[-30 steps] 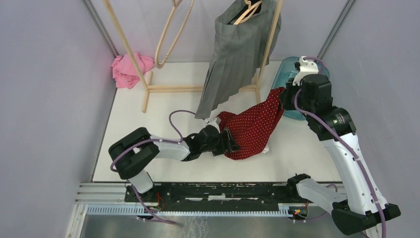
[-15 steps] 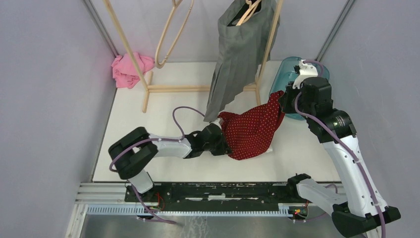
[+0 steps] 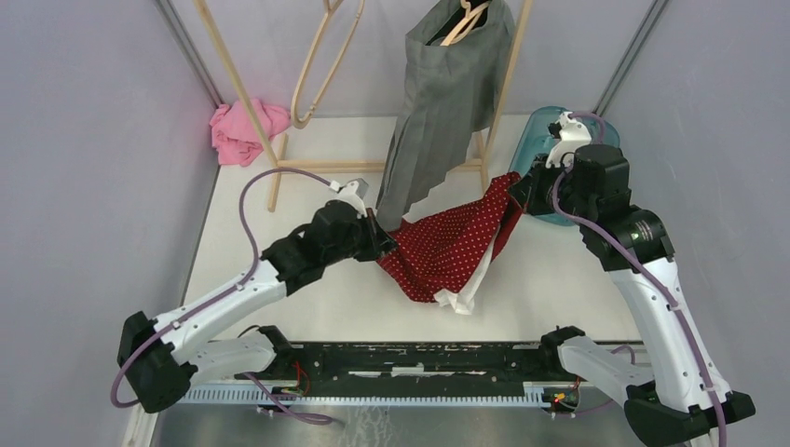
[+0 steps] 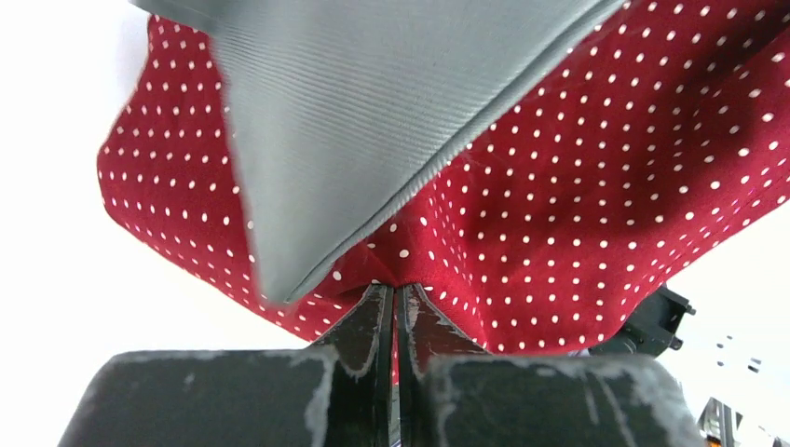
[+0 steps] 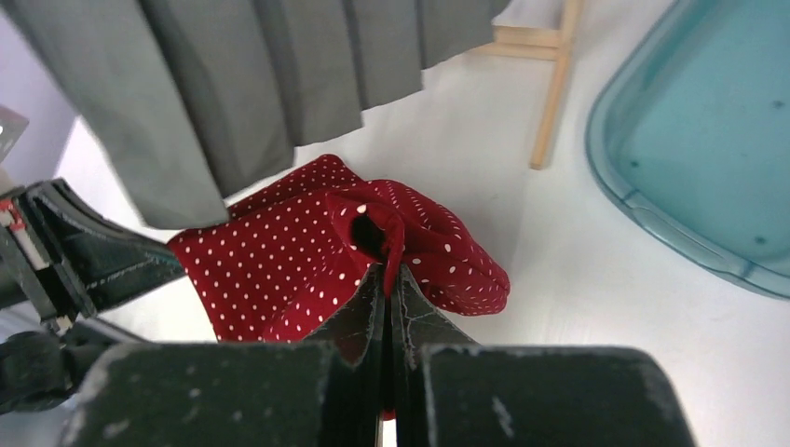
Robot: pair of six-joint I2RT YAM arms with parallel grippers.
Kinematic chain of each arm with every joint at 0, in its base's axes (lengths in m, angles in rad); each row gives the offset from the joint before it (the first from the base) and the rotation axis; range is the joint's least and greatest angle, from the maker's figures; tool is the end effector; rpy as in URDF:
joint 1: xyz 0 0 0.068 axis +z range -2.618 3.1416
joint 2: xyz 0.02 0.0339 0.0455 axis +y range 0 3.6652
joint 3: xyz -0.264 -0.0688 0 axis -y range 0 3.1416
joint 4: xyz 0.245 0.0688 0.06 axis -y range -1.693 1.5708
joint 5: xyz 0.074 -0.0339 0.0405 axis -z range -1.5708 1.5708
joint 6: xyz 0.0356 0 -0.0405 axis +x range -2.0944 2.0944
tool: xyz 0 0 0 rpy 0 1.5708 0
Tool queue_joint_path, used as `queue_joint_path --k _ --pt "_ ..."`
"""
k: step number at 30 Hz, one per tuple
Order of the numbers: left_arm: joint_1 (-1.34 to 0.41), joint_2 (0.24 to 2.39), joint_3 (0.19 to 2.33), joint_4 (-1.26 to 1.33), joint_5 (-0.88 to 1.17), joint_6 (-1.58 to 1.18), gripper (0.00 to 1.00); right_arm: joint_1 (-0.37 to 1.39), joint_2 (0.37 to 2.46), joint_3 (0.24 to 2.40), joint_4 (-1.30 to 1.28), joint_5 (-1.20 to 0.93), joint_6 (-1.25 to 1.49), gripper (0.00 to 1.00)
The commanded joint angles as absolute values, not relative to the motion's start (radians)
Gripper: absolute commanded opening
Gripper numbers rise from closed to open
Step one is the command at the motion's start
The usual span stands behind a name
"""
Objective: Place the skirt on the hanger
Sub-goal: Flatten out the skirt at the center of the board.
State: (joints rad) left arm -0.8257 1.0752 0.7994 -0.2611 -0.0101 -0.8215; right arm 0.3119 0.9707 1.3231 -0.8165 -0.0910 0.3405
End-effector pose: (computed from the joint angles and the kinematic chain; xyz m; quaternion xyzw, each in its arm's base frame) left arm 0.1635 -0.1767 0.2807 -0.0007 0.8693 -0.3596 0.3391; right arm 0.1684 0.0577 0.4233 -0.0117 0.8501 0.2049 0.4849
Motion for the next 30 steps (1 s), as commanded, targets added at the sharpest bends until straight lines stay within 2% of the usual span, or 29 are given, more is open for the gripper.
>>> queue_joint_path --k 1,10,19,25,30 --pt "-0.761 0.998 0.948 -0.456 -0.022 -0.703 0.03 0.308 0.987 1.413 -0.732 -0.224 0.371 0.01" --pt "-0.627 1.011 1.244 -0.657 0.021 -0.585 0.04 0.307 1.066 1.516 -0.805 -0.124 0.342 0.01" --pt "-0.521 1.141 1.426 -0.667 0.094 -0.511 0.03 0.307 1.155 1.542 -0.663 -0.122 0.359 0.01" --pt "-0.460 1.146 1.436 -0.602 0.151 -0.499 0.03 0.305 1.176 1.497 -0.576 -0.098 0.347 0.01" --pt "-0.461 1.000 1.203 -0.554 0.255 -0.568 0.03 0.305 1.042 1.288 -0.625 -0.119 0.318 0.01"
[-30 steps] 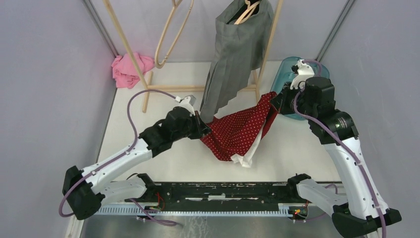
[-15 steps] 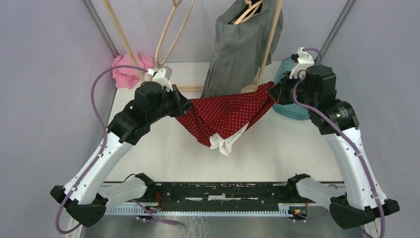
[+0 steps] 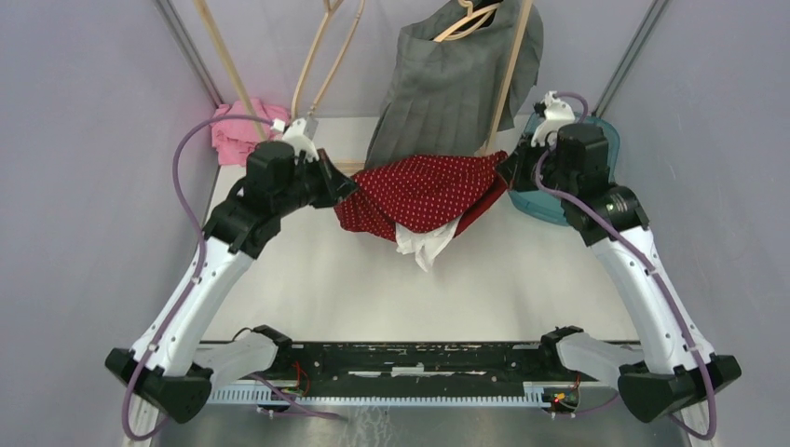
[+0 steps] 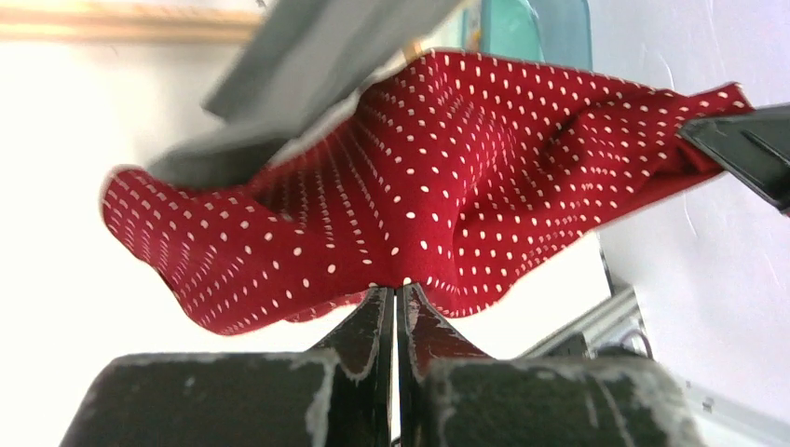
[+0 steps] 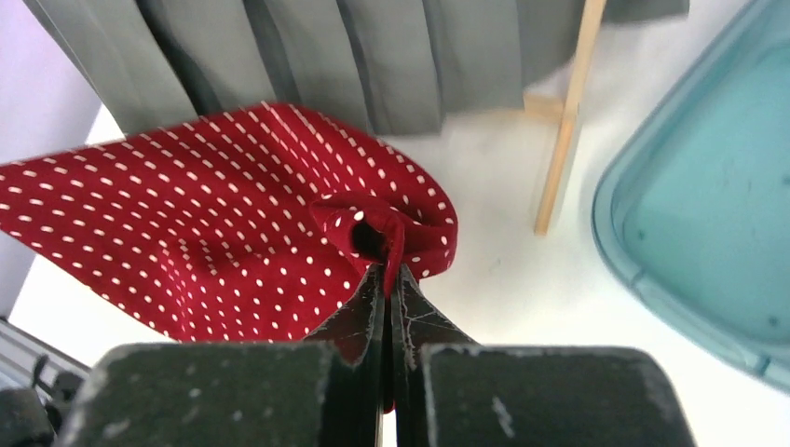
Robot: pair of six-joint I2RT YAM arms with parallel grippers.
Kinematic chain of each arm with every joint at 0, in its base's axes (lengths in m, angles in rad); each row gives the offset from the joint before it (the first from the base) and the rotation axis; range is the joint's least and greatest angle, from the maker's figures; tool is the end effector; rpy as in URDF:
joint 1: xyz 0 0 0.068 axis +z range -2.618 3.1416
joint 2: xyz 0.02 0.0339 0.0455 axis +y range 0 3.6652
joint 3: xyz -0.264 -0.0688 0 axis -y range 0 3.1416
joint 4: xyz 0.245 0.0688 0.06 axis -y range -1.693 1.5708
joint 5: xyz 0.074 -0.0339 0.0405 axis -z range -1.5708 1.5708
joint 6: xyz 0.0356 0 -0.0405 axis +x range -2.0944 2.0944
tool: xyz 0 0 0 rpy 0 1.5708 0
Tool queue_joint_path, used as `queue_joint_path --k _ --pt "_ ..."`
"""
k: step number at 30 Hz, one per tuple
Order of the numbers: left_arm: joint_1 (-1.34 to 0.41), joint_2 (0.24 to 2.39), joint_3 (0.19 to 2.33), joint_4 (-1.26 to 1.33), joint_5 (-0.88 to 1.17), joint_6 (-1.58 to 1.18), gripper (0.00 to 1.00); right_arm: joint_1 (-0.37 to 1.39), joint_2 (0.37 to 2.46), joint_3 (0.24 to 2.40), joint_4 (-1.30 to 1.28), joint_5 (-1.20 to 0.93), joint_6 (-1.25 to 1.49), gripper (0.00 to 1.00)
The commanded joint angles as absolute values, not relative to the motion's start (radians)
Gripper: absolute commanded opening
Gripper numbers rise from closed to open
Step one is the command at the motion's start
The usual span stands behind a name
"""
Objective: Place the skirt on the hanger
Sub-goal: Flatten out the skirt at the center of the board.
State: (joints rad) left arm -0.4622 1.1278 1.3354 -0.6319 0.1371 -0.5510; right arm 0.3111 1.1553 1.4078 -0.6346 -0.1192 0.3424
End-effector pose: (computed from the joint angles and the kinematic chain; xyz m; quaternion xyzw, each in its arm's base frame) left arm 0.2071 -0.1086 0.4162 -0.0001 0.8390 -0.3129 0.4452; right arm 0.2245 0.0766 0.4336 -0.0204 0.8275 0.2262 0.5136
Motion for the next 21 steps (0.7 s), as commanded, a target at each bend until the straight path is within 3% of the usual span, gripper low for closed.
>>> queue_joint_path --k 1,5,8,9,11,15,17,18,19,21 --pt "-0.461 0.961 1.141 -0.538 0.286 -0.594 0.03 0.305 1.004 1.239 -0.632 -0.130 0.324 0.01" --pt "-0.462 0.818 0.882 -0.479 0.387 -0.699 0.03 0.305 0.938 1.084 -0.691 -0.254 0.358 0.02" --pt "-0.467 0.718 0.714 -0.474 0.422 -0.745 0.04 0.306 0.923 1.030 -0.764 -0.322 0.367 0.11" --pt "-0.468 0.688 0.670 -0.478 0.424 -0.758 0.05 0.306 0.907 1.020 -0.787 -0.319 0.364 0.19" --pt "-0.469 0.639 0.592 -0.480 0.429 -0.782 0.17 0.307 0.867 1.028 -0.835 -0.281 0.342 0.42" --pt "-0.468 0.596 0.557 -0.517 0.403 -0.776 0.35 0.307 0.871 1.116 -0.917 -0.249 0.328 0.60" --pt "-0.468 0.599 0.567 -0.528 0.387 -0.766 0.40 0.306 0.891 1.137 -0.901 -0.266 0.332 0.63" --pt "-0.469 0.606 0.576 -0.533 0.383 -0.761 0.46 0.306 0.904 1.138 -0.883 -0.275 0.336 0.63" --pt "-0.469 0.614 0.586 -0.535 0.383 -0.757 0.59 0.306 0.926 1.138 -0.866 -0.283 0.338 0.64" --pt "-0.468 0.630 0.604 -0.536 0.374 -0.749 0.68 0.306 0.985 1.132 -0.805 -0.301 0.351 0.64"
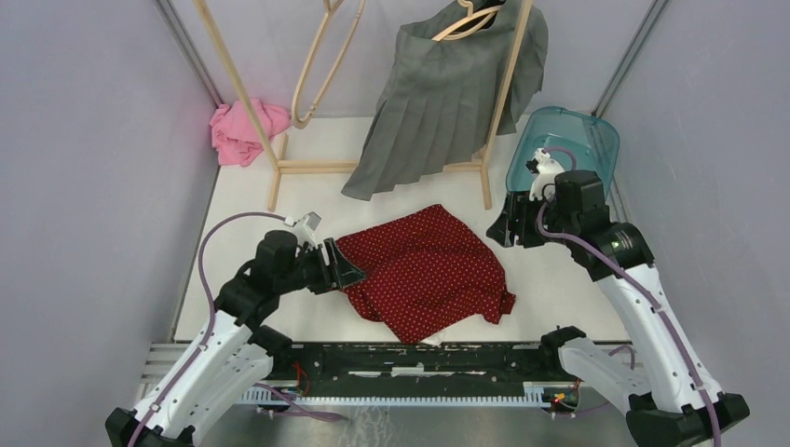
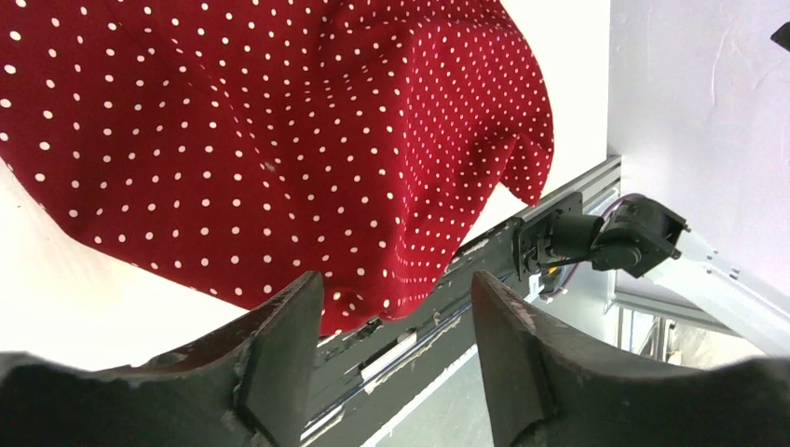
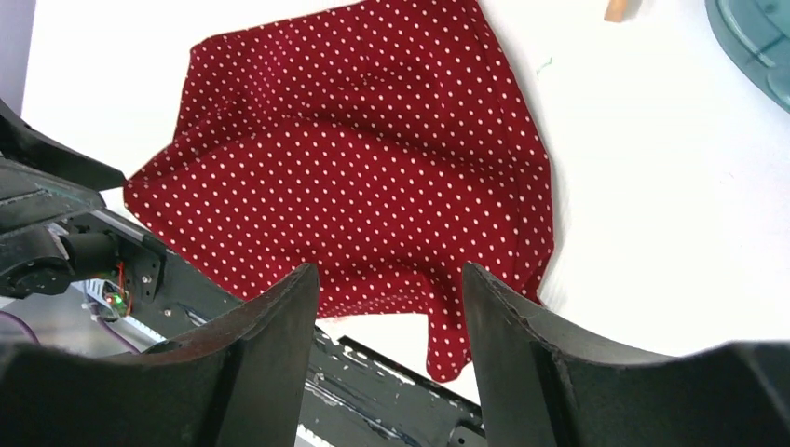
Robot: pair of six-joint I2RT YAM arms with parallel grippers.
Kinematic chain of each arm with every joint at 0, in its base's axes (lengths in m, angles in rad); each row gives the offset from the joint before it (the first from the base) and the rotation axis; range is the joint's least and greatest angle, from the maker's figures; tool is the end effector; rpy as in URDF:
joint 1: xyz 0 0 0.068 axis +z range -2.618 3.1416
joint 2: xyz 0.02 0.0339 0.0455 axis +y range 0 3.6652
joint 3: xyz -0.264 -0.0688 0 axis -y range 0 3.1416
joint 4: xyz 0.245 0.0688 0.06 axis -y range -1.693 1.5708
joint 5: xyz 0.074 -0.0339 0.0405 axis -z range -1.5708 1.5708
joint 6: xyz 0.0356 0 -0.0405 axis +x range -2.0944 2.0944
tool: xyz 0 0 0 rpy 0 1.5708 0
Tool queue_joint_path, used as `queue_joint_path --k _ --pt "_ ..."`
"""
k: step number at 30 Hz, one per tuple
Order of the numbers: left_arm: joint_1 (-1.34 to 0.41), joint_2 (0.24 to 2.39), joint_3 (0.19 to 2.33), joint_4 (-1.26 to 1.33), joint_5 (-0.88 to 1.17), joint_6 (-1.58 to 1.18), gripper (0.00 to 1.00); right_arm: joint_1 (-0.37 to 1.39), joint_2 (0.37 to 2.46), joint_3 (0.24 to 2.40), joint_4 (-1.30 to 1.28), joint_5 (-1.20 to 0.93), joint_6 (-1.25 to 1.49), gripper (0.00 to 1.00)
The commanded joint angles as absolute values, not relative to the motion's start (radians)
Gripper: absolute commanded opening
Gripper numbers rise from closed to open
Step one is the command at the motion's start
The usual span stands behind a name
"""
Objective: Place the skirt on the hanger
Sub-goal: Flatten out the skirt at the center of the board.
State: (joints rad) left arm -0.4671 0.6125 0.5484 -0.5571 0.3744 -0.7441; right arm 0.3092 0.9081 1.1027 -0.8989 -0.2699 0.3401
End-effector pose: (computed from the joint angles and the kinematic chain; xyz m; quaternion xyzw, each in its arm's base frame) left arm 0.1187 -0.0744 0.2471 -0.0364 0.8772 -0.3918 0.2751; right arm 0.1580 0.0604 0.3577 -0.0426 0.9001 0.2484 0.3553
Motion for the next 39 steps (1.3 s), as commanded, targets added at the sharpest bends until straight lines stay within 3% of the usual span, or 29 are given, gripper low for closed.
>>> queue_joint_path --k 1,8,9,10,16,24,31,39 --pt "-0.468 0.638 0.614 -0.533 0.364 -0.745 0.73 0.306 1.022 1.123 -0.761 -0.314 0.363 0.64" --pt "-0.468 0.699 0.745 -0.610 0.187 -0.714 0.81 0.307 1.367 1.169 -0.502 -0.329 0.388 0.60" --pt "-0.468 0.685 0.755 -0.603 0.164 -0.724 0.98 0.308 1.438 1.189 -0.477 -0.311 0.384 0.60" --pt "-0.468 0.672 0.757 -0.589 0.154 -0.733 0.99 0.308 1.491 1.215 -0.465 -0.299 0.379 0.60" --pt "-0.468 0.778 0.695 -0.508 0.152 -0.720 0.99 0.329 1.746 1.373 -0.436 -0.219 0.320 0.58" --pt "-0.465 0.858 0.568 -0.360 0.161 -0.739 1.00 0.344 1.914 1.398 -0.330 -0.258 0.342 0.57" --pt "-0.465 0.890 0.521 -0.324 0.162 -0.734 0.98 0.381 1.984 1.388 -0.299 -0.253 0.335 0.54" --pt "-0.466 0.887 0.497 -0.312 0.172 -0.735 0.96 0.423 1.976 1.327 -0.274 -0.278 0.322 0.58"
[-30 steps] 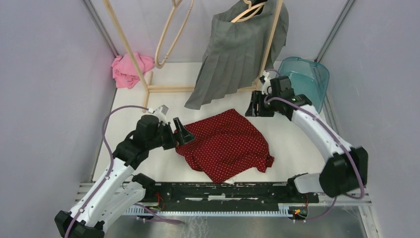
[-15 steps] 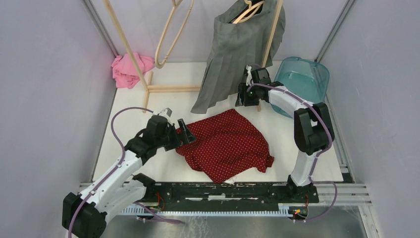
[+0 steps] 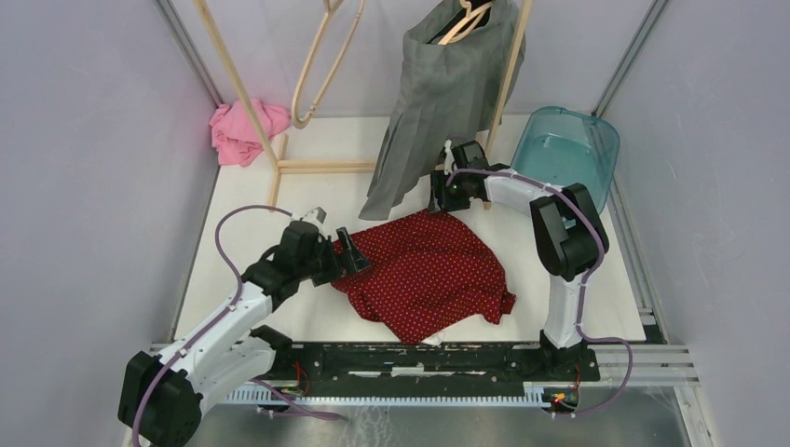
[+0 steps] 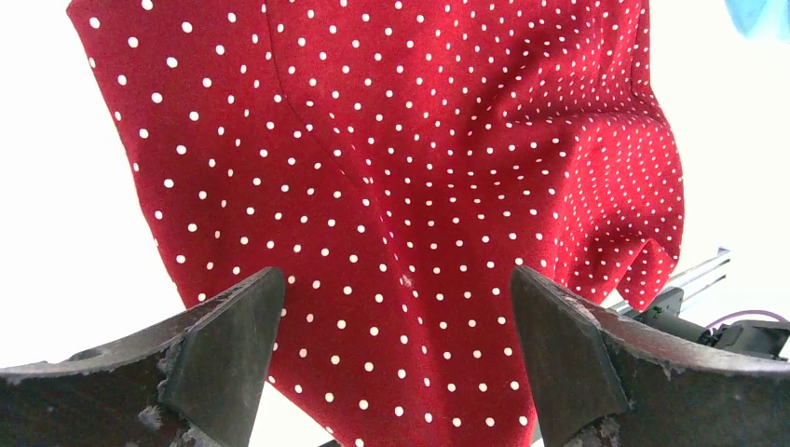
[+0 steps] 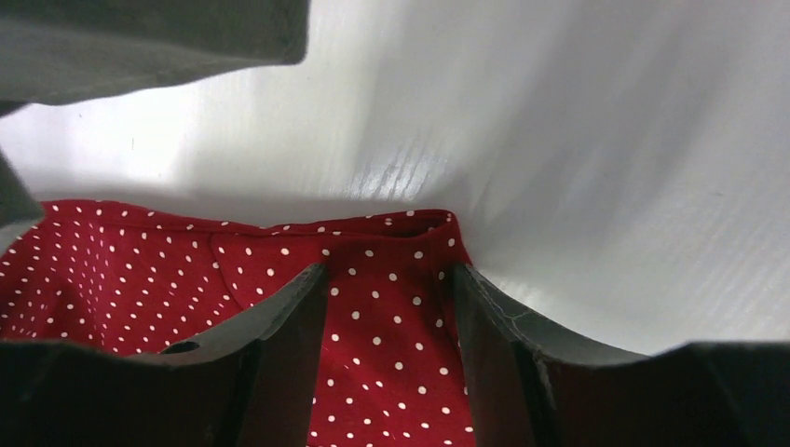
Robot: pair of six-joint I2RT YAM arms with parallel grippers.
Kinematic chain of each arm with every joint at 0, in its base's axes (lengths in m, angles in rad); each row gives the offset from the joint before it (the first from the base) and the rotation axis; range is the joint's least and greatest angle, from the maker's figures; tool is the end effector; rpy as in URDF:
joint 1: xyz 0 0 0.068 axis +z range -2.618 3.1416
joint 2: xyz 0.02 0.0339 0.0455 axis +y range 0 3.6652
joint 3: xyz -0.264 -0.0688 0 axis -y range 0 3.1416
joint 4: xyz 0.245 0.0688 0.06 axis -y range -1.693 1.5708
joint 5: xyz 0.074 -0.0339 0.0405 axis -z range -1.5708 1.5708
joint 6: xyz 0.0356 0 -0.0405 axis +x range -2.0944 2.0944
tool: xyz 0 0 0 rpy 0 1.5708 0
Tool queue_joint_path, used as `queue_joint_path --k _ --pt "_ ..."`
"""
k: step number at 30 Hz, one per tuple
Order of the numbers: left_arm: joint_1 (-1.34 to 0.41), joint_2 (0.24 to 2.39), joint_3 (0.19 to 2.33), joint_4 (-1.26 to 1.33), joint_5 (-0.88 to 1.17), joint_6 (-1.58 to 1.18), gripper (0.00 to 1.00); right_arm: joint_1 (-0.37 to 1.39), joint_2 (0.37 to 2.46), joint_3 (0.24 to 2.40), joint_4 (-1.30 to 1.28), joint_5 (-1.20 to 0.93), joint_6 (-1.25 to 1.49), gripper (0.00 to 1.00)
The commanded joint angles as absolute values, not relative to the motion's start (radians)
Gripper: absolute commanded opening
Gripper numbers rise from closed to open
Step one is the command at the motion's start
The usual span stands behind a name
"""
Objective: Place the skirt on the hanger
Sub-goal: Flatten out the skirt at the center of the board.
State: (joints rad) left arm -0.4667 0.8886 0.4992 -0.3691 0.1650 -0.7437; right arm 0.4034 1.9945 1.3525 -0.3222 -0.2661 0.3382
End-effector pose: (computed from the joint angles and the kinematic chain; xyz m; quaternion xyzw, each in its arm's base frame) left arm 0.1601 -0.0872 0.2059 -0.0941 0.9113 -0.2863 0.2807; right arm 0.3849 0.1744 0.1665 -0.0704 0.9441 0.2253 0.2300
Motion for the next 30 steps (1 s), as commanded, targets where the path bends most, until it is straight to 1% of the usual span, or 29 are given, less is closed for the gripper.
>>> queue_joint_path --k 1,5,6,7,8,9,10,11,12,15,21,25,27,30 --pt "-0.465 0.889 0.498 -0.314 0.172 -0.733 0.96 0.426 1.976 1.321 -0.278 -0.268 0.321 0.58" --pt "-0.466 0.889 0.503 -0.315 0.172 -0.729 0.96 0.433 1.978 1.296 -0.296 -0.211 0.312 0.59" --pt "-0.466 0.890 0.503 -0.314 0.173 -0.729 0.96 0.435 1.981 1.293 -0.300 -0.197 0.310 0.58" --pt "-0.466 0.891 0.501 -0.312 0.173 -0.728 0.96 0.436 1.982 1.285 -0.301 -0.184 0.311 0.54" --pt "-0.466 0.894 0.501 -0.308 0.173 -0.730 0.96 0.436 1.979 1.280 -0.301 -0.175 0.312 0.43" --pt "-0.466 0.898 0.501 -0.304 0.172 -0.729 0.96 0.437 1.968 1.269 -0.297 -0.170 0.314 0.35" --pt "-0.466 0.902 0.501 -0.301 0.172 -0.730 0.96 0.438 1.952 1.254 -0.286 -0.165 0.318 0.24" --pt "-0.466 0.908 0.502 -0.299 0.175 -0.730 0.95 0.437 1.928 1.232 -0.272 -0.155 0.321 0.10" --pt "-0.465 0.911 0.504 -0.296 0.177 -0.730 0.95 0.438 1.902 1.212 -0.261 -0.143 0.323 0.03" --pt "-0.466 0.916 0.508 -0.291 0.176 -0.730 0.95 0.439 1.802 1.151 -0.247 -0.122 0.315 0.01" --pt "-0.466 0.925 0.516 -0.264 0.159 -0.745 0.96 0.439 1.575 1.049 -0.344 -0.018 0.311 0.01" --pt "-0.465 0.999 0.543 -0.208 0.135 -0.759 0.97 0.440 1.397 0.935 -0.275 -0.001 0.334 0.01" --pt "-0.463 1.050 0.561 -0.183 0.119 -0.762 0.98 0.440 1.328 0.927 -0.279 -0.003 0.321 0.01" --pt "-0.441 1.133 0.581 -0.129 0.122 -0.777 0.99 0.440 1.312 0.969 -0.324 -0.007 0.307 0.01"
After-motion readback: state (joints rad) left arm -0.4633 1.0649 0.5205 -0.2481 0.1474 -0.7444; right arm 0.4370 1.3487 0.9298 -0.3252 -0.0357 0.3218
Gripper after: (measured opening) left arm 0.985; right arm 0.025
